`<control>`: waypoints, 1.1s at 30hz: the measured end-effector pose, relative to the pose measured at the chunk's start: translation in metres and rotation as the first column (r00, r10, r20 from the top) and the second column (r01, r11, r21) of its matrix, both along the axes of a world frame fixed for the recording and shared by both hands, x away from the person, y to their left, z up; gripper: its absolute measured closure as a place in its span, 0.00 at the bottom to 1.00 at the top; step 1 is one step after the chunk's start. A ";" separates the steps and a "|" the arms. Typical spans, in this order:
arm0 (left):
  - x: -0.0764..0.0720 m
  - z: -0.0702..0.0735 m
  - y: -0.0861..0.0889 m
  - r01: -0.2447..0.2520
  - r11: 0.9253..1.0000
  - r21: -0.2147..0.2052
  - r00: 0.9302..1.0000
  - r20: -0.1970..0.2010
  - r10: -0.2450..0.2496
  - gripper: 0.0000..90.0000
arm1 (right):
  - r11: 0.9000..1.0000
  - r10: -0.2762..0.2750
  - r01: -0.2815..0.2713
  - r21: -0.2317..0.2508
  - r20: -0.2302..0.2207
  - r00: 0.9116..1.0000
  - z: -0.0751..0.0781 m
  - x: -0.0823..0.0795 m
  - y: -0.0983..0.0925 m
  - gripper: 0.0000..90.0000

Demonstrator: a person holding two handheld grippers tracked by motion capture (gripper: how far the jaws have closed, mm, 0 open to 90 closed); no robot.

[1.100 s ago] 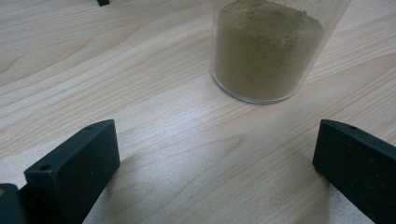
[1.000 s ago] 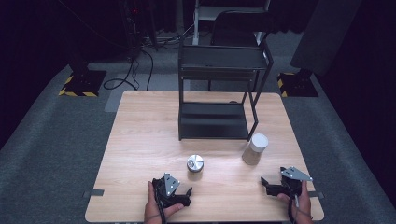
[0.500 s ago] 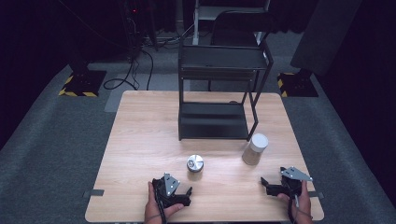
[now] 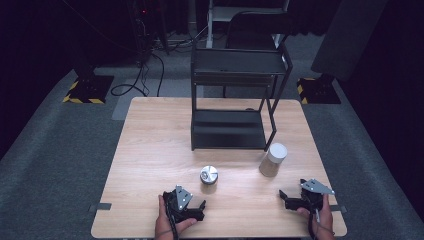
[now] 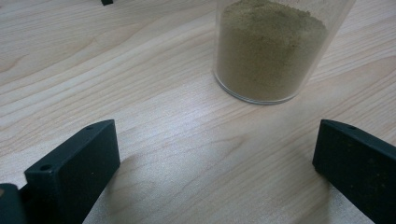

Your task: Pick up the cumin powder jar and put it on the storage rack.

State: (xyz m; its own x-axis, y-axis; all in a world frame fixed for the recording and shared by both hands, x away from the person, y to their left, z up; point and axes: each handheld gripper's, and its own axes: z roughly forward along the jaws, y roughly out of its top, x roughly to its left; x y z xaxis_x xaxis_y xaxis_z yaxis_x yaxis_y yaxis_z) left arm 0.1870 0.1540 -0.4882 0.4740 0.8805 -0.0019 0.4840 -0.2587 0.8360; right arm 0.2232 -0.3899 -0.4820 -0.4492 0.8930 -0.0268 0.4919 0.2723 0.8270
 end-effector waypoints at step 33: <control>0.007 0.022 -0.031 -0.051 0.994 -0.095 0.997 0.058 0.056 0.01 | 1.000 -0.003 0.003 0.000 0.000 1.000 0.000 0.000 0.000 0.00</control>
State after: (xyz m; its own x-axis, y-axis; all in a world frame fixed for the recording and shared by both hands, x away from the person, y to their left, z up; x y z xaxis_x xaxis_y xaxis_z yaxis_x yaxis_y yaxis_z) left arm 0.1937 0.1227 -0.4663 0.4281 0.9018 -0.0587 0.4432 -0.1529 0.8833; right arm 0.2231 -0.3897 -0.4819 -0.4465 0.8944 -0.0264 0.4931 0.2706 0.8268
